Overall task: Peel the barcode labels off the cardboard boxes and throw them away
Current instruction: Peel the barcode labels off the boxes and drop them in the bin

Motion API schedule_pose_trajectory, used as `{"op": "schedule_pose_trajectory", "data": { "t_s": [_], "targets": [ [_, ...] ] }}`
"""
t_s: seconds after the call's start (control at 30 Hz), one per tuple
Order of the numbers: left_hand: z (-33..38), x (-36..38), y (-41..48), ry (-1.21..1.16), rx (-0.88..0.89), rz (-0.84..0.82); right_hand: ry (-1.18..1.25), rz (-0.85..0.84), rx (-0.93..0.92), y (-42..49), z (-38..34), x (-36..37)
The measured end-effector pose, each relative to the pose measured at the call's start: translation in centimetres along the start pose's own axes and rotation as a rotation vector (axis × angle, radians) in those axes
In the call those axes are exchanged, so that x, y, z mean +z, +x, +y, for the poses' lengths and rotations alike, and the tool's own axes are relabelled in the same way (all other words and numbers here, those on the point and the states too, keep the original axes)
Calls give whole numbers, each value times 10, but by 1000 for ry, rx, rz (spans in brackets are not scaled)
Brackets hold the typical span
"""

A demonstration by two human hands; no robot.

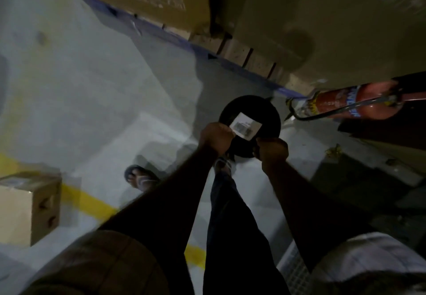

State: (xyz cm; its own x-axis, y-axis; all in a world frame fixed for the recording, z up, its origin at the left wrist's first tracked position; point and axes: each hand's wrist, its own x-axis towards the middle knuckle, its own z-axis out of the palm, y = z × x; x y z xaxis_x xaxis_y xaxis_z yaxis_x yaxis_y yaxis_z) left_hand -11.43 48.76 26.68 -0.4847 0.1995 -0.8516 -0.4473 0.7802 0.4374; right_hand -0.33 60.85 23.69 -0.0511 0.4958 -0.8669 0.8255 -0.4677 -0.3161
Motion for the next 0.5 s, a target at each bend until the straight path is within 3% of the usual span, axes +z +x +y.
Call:
{"op": "schedule_pose_trajectory", "data": {
  "t_s": [0.17,0.33,0.5],
  "targets": [
    [-18,-29,13,-31,1,-5,-137,-38,-49,-8,-6,45],
    [-50,-108,5,-129,-25,89,-470,-87,-252,-45,-18,120],
    [-127,-228,-31,-232,-76,237,-757,-314,-464,-140,-36,243]
  ]
}}
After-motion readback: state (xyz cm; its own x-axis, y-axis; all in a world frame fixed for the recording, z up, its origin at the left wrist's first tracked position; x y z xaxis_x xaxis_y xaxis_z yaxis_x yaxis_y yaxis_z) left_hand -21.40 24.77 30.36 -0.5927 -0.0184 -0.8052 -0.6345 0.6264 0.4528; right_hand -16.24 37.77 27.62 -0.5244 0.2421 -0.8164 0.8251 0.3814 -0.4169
